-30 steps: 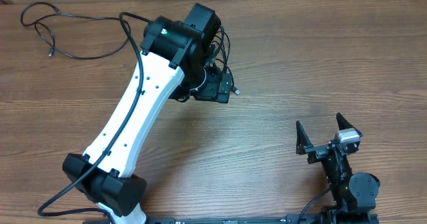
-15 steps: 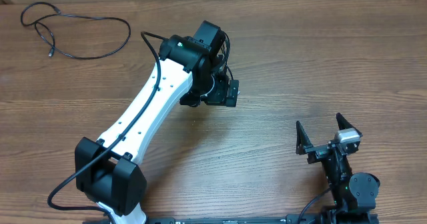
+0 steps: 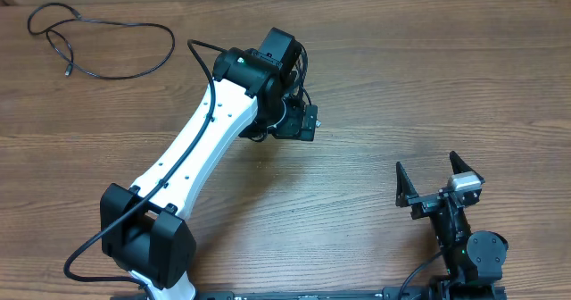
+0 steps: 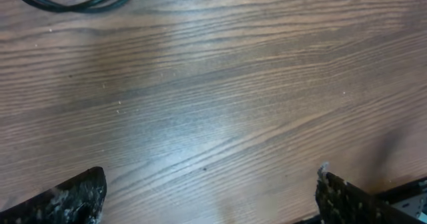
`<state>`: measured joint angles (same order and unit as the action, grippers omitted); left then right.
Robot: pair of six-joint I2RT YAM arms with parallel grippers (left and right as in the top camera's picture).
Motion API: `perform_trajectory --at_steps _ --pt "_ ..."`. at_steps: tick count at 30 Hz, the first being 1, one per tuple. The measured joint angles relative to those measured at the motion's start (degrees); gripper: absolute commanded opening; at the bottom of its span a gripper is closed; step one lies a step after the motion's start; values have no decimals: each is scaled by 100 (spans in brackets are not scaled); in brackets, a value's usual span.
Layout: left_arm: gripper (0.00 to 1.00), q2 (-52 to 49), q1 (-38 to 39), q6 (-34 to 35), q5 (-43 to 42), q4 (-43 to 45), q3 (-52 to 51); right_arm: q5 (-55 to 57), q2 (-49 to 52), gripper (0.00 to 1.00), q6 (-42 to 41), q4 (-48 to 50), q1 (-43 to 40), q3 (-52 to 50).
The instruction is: Untangle cables
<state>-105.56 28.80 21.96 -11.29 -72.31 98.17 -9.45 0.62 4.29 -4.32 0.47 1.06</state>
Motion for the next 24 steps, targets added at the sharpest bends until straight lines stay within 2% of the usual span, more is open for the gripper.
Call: perform_trajectory --at_steps 12,17,24 --pt "100 0 0 -2 55 -37 -66 0 0 100 2 4 0 0" --pt "100 0 0 66 155 496 -85 0 0 100 2 2 0 0" --pt "100 0 0 577 662 2153 -155 0 0 100 0 0 0 0"
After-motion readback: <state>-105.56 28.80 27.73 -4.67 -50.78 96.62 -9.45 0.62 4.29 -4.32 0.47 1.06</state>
